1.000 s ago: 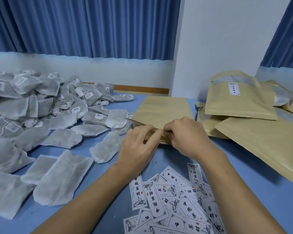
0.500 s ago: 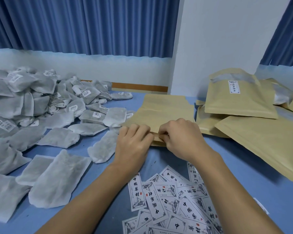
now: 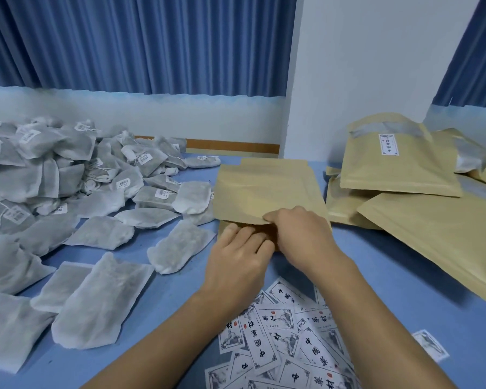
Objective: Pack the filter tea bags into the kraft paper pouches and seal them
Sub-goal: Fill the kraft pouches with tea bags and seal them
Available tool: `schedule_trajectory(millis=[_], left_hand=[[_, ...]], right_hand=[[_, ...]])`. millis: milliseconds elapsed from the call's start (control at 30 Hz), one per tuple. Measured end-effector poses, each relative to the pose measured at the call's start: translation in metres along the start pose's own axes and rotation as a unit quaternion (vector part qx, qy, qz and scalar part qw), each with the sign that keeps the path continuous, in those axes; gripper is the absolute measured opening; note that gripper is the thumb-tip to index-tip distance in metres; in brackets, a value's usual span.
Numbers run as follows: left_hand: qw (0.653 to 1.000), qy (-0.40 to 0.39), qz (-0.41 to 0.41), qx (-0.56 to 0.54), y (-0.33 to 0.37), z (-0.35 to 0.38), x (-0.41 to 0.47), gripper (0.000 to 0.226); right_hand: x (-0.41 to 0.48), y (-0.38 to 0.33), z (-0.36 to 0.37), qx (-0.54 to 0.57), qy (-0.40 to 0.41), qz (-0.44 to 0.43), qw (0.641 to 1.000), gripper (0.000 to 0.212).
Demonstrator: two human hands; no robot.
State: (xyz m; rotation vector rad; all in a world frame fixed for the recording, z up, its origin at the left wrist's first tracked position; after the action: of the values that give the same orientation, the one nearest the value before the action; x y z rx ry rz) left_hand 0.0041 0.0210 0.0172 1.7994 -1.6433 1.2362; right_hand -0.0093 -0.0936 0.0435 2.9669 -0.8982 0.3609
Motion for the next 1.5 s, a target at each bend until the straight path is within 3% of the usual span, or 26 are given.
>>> schedule_trajectory(millis=[100, 167, 233, 300, 400, 467, 567, 600, 633, 667, 767, 800, 867, 933, 967, 1033, 1100, 1167, 1233, 1333, 1400, 1500], left_hand=[[0.999, -0.026, -0.039, 0.026, -0.010, -0.001, -0.002, 0.023], [0.997, -0.019, -0.073, 0.017, -0.017, -0.004, -0.001, 0.030], [0.992, 0.047, -0.116, -0.027, -0.024, -0.010, 0.004, 0.025], [0.970, 0.137, -0.181, -0.092, -0.035, -0.017, 0.010, 0.021], [0.922, 0.256, -0.225, -0.183, -0.038, -0.028, 0.026, 0.071], [0.902, 0.309, -0.224, -0.201, -0.040, -0.038, 0.036, 0.087], [0.871, 0.317, -0.289, -0.239, -0.061, -0.038, 0.036, 0.101], [0.875, 0.295, -0.297, -0.242, -0.066, -0.035, 0.034, 0.099], [0.891, 0.252, -0.289, -0.242, -0.068, -0.028, 0.034, 0.093], [0.911, 0.193, -0.269, -0.246, -0.067, -0.020, 0.033, 0.088], [0.957, 0.009, -0.169, -0.237, -0.055, 0.002, 0.031, 0.079], [0.964, -0.032, -0.142, -0.221, -0.052, 0.004, 0.029, 0.077], [0.971, -0.077, -0.107, -0.198, -0.050, 0.006, 0.028, 0.069], [0.974, -0.086, -0.089, -0.189, -0.049, 0.003, 0.031, 0.059], [0.975, -0.088, -0.084, -0.187, -0.047, 0.002, 0.034, 0.057], [0.985, -0.065, -0.060, -0.150, -0.036, -0.006, 0.038, 0.046], [0.990, -0.027, -0.012, -0.140, -0.013, -0.020, 0.033, 0.032], [0.985, -0.030, 0.029, -0.170, 0.017, -0.026, 0.012, 0.021], [0.968, -0.146, -0.001, -0.203, 0.039, -0.017, -0.011, 0.017], [0.903, -0.373, -0.116, -0.179, 0.045, 0.004, -0.043, 0.042], [0.876, -0.423, -0.141, -0.184, 0.041, 0.007, -0.047, 0.042], [0.882, -0.419, -0.134, -0.171, 0.037, 0.001, -0.037, 0.020]], right_hand=[[0.000, 0.015, -0.018, 0.084, 0.121, 0.052, 0.988, 0.043], [-0.006, 0.032, -0.033, 0.251, 0.214, 0.089, 0.940, 0.055], [-0.011, 0.041, -0.040, 0.382, 0.251, 0.121, 0.881, 0.062], [-0.012, 0.037, -0.037, 0.502, 0.238, 0.124, 0.822, 0.062], [-0.009, 0.015, -0.016, 0.688, 0.157, 0.119, 0.698, 0.049], [-0.008, 0.002, -0.001, 0.756, 0.112, 0.137, 0.631, 0.039], [-0.008, 0.002, 0.016, 0.828, 0.062, 0.196, 0.522, 0.021], [-0.009, 0.004, 0.020, 0.834, 0.050, 0.216, 0.505, 0.020], [-0.009, 0.008, 0.021, 0.826, 0.047, 0.229, 0.513, 0.021], [-0.009, 0.014, 0.020, 0.799, 0.066, 0.235, 0.550, 0.026], [-0.026, 0.042, -0.012, 0.619, 0.273, 0.250, 0.693, 0.077], [-0.036, 0.049, -0.028, 0.540, 0.346, 0.244, 0.728, 0.095], [-0.047, 0.053, -0.058, 0.317, 0.449, 0.193, 0.813, 0.110], [-0.038, 0.042, -0.065, 0.087, 0.423, 0.101, 0.896, 0.104], [-0.027, 0.035, -0.059, 0.029, 0.359, 0.045, 0.932, 0.093], [-0.009, 0.026, -0.034, 0.017, 0.197, -0.020, 0.980, 0.058], [-0.003, 0.020, -0.011, 0.014, 0.093, 0.000, 0.996, 0.029], [-0.001, 0.018, 0.006, 0.008, 0.041, 0.032, 0.999, 0.021], [0.003, 0.019, 0.014, 0.005, 0.043, 0.037, 0.998, 0.022], [0.007, 0.026, 0.011, 0.015, 0.074, 0.026, 0.997, 0.029], [0.008, 0.028, 0.010, 0.014, 0.075, 0.018, 0.997, 0.029], [0.008, 0.030, 0.012, 0.015, 0.071, 0.024, 0.997, 0.029]])
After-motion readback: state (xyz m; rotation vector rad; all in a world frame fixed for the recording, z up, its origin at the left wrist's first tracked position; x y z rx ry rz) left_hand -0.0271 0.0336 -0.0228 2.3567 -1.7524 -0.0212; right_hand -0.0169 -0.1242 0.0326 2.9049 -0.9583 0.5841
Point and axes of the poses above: each hand's wrist, its own x-axis towards the middle knuckle, its own z-axis out of the palm, y = z × x, the point moved 7 cm from there along x, towards the middle knuckle, and after that the axes turned 6 degrees about z, right-handed, at the moved point
